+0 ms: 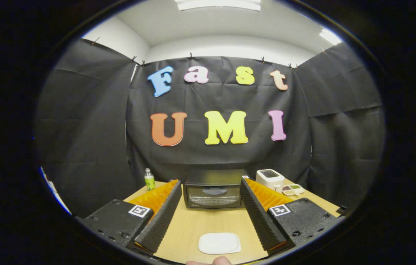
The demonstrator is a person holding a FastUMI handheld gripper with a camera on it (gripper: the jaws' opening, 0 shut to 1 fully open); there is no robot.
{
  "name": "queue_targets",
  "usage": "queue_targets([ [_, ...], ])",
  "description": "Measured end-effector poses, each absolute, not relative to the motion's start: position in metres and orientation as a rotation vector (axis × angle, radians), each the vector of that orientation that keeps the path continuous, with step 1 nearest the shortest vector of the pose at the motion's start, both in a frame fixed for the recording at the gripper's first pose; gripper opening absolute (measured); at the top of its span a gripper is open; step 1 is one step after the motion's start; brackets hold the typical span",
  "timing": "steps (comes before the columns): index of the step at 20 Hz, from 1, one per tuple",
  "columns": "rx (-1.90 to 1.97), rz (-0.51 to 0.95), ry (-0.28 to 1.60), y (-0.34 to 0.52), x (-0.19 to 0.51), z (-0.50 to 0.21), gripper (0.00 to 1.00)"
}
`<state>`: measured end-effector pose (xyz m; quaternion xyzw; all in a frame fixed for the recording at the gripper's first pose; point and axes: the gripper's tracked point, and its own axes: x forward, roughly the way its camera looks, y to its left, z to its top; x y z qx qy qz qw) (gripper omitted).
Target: Open the toaster oven, put the food inside, and close the toaster oven door.
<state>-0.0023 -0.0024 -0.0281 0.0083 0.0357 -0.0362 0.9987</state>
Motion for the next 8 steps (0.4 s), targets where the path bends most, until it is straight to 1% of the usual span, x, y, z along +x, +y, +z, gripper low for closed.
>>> queue_targets([
  [8,0.028,-0.084,0.071,-0.0033,0.0010,-0.0309,1.00],
])
